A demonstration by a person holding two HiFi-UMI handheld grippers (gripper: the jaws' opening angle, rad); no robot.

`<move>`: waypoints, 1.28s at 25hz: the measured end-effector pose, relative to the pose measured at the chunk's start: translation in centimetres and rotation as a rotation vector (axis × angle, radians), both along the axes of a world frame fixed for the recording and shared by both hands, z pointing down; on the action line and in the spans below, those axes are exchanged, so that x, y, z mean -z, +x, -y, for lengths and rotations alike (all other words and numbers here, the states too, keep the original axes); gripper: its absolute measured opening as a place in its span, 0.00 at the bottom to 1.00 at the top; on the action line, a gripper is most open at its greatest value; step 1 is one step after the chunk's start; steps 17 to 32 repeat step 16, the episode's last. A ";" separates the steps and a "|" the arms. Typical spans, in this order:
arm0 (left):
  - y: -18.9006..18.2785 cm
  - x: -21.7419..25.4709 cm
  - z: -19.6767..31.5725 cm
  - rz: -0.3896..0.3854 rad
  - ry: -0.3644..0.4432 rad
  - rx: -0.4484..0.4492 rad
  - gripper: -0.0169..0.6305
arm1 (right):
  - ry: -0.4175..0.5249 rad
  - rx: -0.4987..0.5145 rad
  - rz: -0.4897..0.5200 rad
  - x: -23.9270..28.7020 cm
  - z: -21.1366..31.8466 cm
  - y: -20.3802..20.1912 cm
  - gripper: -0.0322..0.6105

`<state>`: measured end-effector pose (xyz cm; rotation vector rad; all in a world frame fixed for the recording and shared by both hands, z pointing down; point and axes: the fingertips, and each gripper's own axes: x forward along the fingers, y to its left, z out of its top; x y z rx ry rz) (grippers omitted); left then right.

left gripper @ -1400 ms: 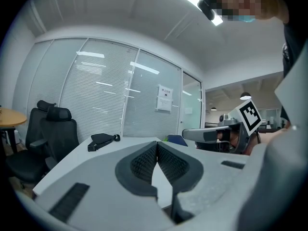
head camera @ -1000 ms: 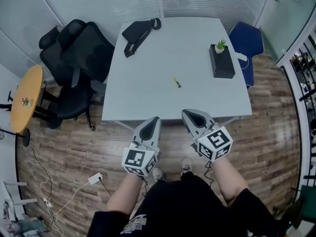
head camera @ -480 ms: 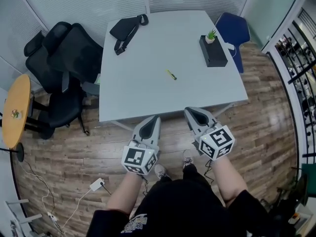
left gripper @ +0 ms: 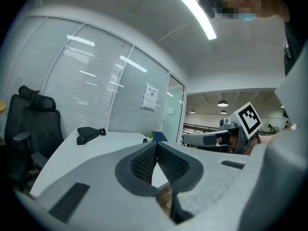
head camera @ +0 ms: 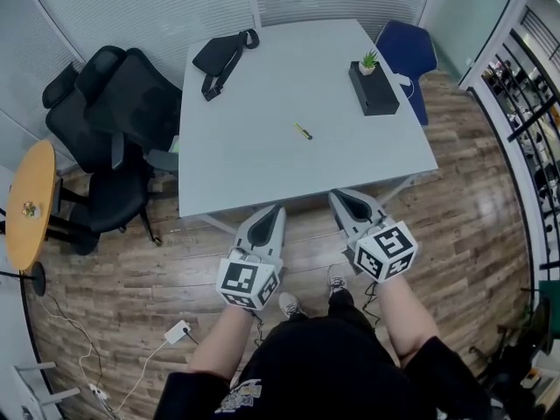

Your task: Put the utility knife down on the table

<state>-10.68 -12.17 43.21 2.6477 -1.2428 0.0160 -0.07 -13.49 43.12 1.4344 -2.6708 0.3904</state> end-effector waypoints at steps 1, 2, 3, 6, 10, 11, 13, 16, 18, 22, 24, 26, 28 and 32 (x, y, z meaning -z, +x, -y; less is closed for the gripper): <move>0.0 0.1 -0.2 0.000 0.002 -0.001 0.03 | 0.002 -0.001 -0.001 0.1 -0.2 0.0 0.05; 0.0 0.1 -0.3 0.000 0.004 -0.002 0.03 | 0.003 -0.001 -0.002 0.1 -0.3 0.0 0.05; 0.0 0.2 -0.5 0.000 0.007 -0.002 0.03 | 0.005 -0.001 -0.003 0.2 -0.5 0.0 0.05; 0.0 0.6 -0.8 -0.001 0.015 -0.002 0.03 | 0.012 -0.002 -0.004 0.5 -0.8 0.0 0.05; 0.0 1.0 -1.1 0.000 0.022 -0.004 0.03 | 0.018 -0.002 -0.003 0.9 -1.1 0.1 0.05; 0.0 1.1 -1.2 0.000 0.023 -0.003 0.03 | 0.019 -0.002 -0.002 0.9 -1.2 0.1 0.05; -0.1 1.2 -1.4 -0.001 0.026 -0.002 0.03 | 0.023 -0.003 -0.001 1.1 -1.4 0.0 0.05; -0.2 1.4 -1.6 -0.002 0.030 -0.001 0.03 | 0.026 -0.003 -0.003 1.3 -1.6 -0.1 0.05; -0.2 1.4 -1.6 -0.002 0.030 -0.001 0.03 | 0.026 -0.003 -0.003 1.3 -1.6 -0.1 0.05; -0.2 1.4 -1.6 -0.002 0.030 -0.001 0.03 | 0.026 -0.003 -0.003 1.3 -1.6 -0.1 0.05; -0.2 1.4 -1.6 -0.002 0.030 -0.001 0.03 | 0.026 -0.003 -0.003 1.3 -1.6 -0.1 0.05; -0.2 1.4 -1.6 -0.002 0.030 -0.001 0.03 | 0.026 -0.003 -0.003 1.3 -1.6 -0.1 0.05; -0.2 1.4 -1.6 -0.002 0.030 -0.001 0.03 | 0.026 -0.003 -0.003 1.3 -1.6 -0.1 0.05; -0.2 1.4 -1.6 -0.002 0.030 -0.001 0.03 | 0.026 -0.003 -0.003 1.3 -1.6 -0.1 0.05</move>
